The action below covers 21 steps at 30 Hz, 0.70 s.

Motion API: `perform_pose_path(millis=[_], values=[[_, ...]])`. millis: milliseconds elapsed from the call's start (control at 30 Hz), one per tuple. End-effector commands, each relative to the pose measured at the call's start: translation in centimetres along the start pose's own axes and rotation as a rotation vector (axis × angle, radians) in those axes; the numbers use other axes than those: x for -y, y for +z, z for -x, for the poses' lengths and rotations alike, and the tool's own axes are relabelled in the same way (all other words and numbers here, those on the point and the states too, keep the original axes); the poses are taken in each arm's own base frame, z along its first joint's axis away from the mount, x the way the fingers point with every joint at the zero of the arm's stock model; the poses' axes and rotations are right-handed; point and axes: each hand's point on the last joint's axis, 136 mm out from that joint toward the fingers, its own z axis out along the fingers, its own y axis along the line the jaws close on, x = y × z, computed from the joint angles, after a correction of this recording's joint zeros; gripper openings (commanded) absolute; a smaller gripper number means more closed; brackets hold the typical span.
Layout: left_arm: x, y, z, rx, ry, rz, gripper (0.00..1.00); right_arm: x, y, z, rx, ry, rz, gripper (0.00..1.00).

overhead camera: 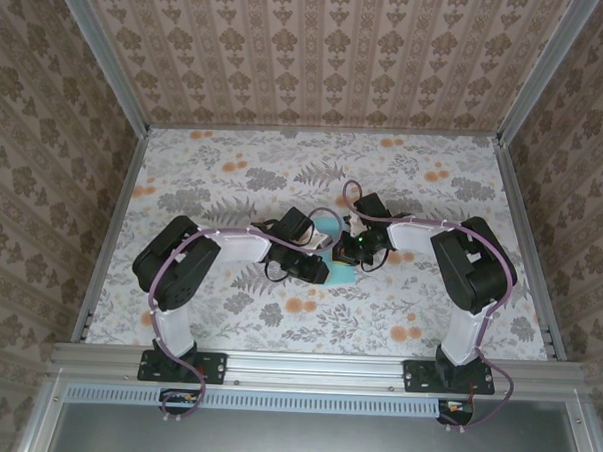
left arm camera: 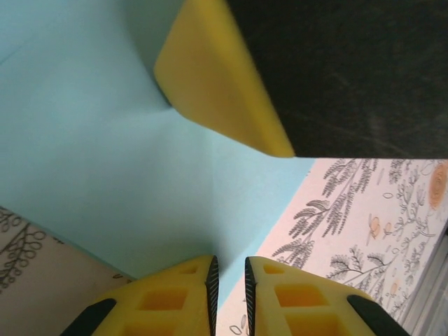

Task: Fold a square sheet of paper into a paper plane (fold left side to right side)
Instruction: Fold the triangle a second time at the center of the table.

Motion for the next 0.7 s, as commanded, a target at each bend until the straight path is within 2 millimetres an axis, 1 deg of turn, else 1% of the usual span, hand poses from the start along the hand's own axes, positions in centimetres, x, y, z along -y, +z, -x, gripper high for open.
perform_pose_path(millis=[0, 100, 167, 233, 333, 467, 667], values=[[-1.2, 0.3, -1.1, -0.030, -0.008, 0.052, 0.19, 2.2, 0.0, -0.9, -0.024, 0.023, -0.091, 0.00], [-1.7, 0.4, -1.9, -0.041, -0.020, 0.067, 0.18, 1.0, -1.0, -0.2, 0.006, 0.001, -0.034, 0.00], [-2.0, 0.5, -2.3, -0.047, -0.027, 0.069, 0.17, 0.2, -1.8, -0.2, 0.020, -0.023, -0.007, 0.00], [-2.0, 0.6, -2.6, -0.048, -0.022, 0.065, 0.16, -0.7, -2.7, -0.4, 0.022, -0.058, 0.014, 0.00], [-2.1, 0.7, -2.8, -0.051, -0.016, 0.068, 0.15, -1.6, -3.3, -1.3, 0.012, -0.088, 0.047, 0.00], [-2.1, 0.6, -2.8, -0.047, -0.013, 0.076, 0.14, -2.2, -2.7, -2.4, -0.018, -0.101, 0.069, 0.00], [-2.1, 0.6, -2.8, -0.051, -0.007, 0.085, 0.14, -2.5, -1.4, -2.8, -0.046, -0.103, 0.078, 0.00]])
